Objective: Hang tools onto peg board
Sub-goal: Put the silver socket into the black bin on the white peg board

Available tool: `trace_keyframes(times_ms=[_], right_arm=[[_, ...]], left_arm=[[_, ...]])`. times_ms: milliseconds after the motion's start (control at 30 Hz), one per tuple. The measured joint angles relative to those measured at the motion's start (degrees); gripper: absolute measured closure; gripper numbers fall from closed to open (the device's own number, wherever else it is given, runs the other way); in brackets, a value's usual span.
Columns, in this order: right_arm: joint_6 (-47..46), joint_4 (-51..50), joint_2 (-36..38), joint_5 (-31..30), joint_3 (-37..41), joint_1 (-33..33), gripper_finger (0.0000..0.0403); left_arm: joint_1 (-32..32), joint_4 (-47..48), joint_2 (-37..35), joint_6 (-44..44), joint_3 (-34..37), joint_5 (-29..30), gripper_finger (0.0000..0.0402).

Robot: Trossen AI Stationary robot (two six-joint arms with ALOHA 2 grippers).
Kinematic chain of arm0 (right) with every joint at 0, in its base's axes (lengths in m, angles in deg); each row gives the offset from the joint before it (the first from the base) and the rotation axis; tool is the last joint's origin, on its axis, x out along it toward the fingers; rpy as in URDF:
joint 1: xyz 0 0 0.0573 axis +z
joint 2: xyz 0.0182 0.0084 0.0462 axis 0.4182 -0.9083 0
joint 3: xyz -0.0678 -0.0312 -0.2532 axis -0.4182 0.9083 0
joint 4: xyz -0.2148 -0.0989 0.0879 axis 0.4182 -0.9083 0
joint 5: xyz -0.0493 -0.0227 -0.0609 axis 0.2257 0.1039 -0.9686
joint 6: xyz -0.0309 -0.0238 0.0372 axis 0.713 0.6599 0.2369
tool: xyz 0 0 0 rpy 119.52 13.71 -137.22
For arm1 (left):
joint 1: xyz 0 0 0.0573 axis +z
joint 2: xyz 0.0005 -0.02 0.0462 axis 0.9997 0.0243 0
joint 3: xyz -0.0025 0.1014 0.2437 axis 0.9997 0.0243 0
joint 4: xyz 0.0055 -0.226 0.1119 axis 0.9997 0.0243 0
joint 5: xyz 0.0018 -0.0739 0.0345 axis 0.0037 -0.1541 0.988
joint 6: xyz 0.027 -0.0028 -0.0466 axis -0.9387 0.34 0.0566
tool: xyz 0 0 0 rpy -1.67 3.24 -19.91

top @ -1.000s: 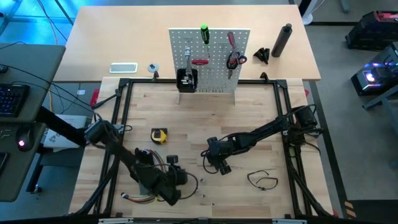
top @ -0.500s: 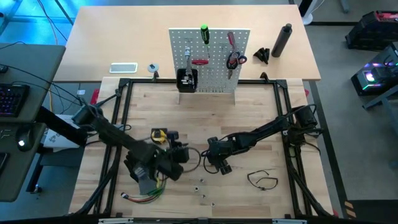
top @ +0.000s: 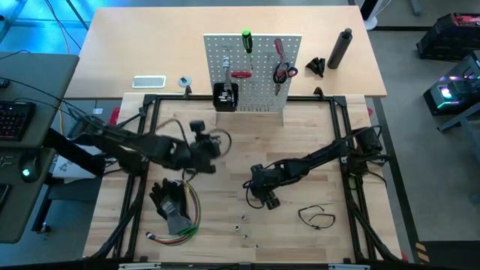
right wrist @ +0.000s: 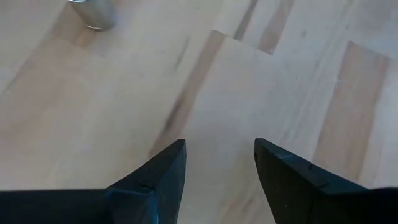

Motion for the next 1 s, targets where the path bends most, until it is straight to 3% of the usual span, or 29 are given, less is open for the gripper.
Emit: trace_keyframes(times_ms=[167, 500, 1000], right_arm=[[0.2, 0.0, 0.0, -0.1, 0.0, -1.5, 0.0217], [1.1, 0.0, 0.0, -0.1, 0.0, -3.7, 0.0217], [2.7, -0.4, 0.0, 0.8, 0.0, -8.2, 0.0217]], left_arm=[[6.4, -2.0, -4.3, -5.7, 0.0, -3.4, 0.0345], [21.5, -10.0, -7.1, -16.1, 0.0, -17.8, 0.0345], [42.0, -13.8, -4.8, -17.8, 0.0, -42.1, 0.0345]])
